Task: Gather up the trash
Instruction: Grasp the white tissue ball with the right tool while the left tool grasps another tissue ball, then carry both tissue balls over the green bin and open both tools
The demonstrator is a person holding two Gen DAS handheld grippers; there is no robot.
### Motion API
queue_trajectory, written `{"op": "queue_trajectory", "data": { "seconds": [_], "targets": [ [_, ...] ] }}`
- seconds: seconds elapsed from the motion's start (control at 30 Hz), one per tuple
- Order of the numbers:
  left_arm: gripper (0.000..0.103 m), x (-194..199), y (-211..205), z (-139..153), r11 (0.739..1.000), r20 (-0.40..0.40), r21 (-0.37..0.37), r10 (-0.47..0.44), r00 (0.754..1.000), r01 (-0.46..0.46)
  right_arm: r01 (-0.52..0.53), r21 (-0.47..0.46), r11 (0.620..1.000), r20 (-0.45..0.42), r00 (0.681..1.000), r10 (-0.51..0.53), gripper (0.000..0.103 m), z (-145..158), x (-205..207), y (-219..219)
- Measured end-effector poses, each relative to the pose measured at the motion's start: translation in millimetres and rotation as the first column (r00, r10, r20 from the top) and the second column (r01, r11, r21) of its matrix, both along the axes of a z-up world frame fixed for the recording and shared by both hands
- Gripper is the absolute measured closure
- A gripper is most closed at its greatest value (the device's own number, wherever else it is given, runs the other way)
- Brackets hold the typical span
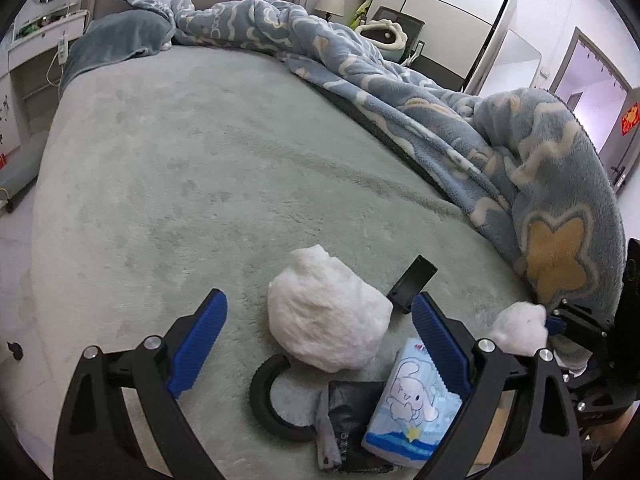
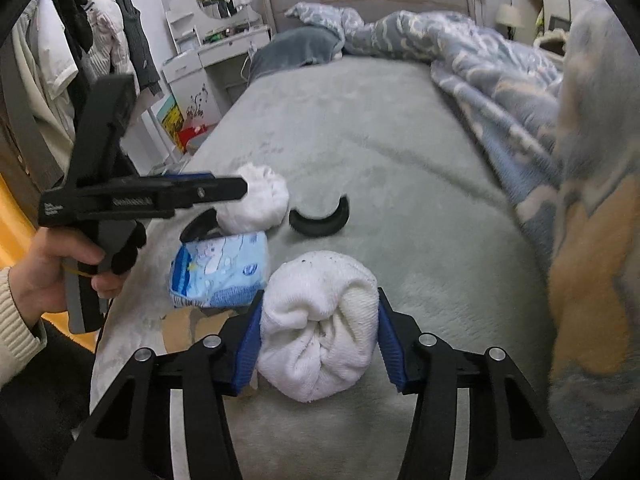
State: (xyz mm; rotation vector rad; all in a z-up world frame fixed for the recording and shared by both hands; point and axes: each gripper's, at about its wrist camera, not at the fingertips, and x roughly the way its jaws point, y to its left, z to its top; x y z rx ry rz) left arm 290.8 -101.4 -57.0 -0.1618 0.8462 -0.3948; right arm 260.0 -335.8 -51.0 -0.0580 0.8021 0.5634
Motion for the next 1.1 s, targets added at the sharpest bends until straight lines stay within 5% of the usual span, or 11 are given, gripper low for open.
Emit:
{"op": "queue_trajectory", "data": {
  "seconds": [0.33, 0.53, 0.67, 1.1],
  "targets": [
    [0.027, 7, -6, -10, 1.0, -0.071, -0.02, -0.019, 0.997, 0.017, 0.025, -0.001, 1.0, 0.027, 0.999, -0.025, 0.051, 8, -5, -5],
    [0.047, 13, -4, -21, 0.998, -0.128, -0.06, -0.015, 0.992, 0.007, 0.042, 0.003, 0.999, 0.007, 0.999, -0.042, 0.051, 7, -2, -5],
    [0.06, 10, -2, -14, 0.999, -0.097, -0.048, 0.003, 0.995, -0.008, 0.045, 0.009, 0.999, 0.006, 0.999, -0.046, 0.051, 9, 0, -1],
    [0.062, -11, 32, 24, 0.998, 0.062, -0.007, 0.065, 0.996, -0.065, 0.051, 0.044, 0.998, -0.009, 0.999, -0.05, 0.051, 19, 11, 26]
  ]
}}
